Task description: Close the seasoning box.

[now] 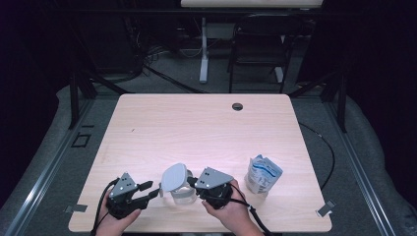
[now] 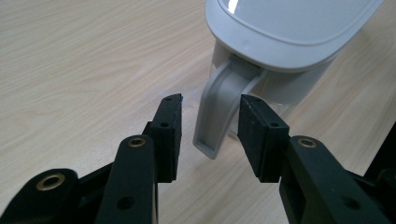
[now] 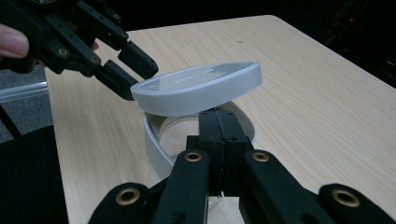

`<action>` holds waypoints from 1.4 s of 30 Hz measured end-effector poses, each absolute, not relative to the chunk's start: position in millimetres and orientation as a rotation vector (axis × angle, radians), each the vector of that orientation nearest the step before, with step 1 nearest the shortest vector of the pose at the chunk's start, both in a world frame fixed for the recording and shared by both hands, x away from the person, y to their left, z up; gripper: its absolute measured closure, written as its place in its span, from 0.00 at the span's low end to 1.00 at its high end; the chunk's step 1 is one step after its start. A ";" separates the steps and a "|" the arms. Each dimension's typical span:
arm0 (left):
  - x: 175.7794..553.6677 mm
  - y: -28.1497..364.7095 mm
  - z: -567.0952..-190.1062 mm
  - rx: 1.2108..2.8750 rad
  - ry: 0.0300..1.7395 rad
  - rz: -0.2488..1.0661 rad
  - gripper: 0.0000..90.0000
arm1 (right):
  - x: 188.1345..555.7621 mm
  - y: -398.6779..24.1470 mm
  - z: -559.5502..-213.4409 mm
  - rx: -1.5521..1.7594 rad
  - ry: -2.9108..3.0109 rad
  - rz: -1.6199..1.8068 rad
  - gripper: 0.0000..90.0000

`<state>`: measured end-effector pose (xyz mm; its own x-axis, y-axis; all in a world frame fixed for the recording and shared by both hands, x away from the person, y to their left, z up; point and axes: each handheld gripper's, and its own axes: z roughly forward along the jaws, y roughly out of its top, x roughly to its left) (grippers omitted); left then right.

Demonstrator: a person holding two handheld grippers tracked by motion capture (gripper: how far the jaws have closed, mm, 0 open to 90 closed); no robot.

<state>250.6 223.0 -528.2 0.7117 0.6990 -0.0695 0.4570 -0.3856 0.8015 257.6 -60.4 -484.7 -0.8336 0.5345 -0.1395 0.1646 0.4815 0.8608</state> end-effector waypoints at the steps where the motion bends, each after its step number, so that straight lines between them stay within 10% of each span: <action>1: 251.0 222.6 -528.6 2.063 0.871 0.355 0.67 | 257.7 -60.3 -484.6 0.585 2.340 1.302 1.00; 20: 253.1 214.4 -536.1 2.087 0.869 0.324 0.93 | 256.8 -57.5 -481.6 0.574 2.331 1.316 1.00; 42: 249.7 222.7 -537.2 2.062 0.892 0.339 0.79 | 256.8 -41.2 -469.4 0.540 2.315 1.356 1.00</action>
<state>249.7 222.7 -537.2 0.7096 0.7003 -0.0776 0.4726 -0.3914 0.7896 256.8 -41.2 -469.4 -0.8446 0.5153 -0.1455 0.1250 0.4541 0.8822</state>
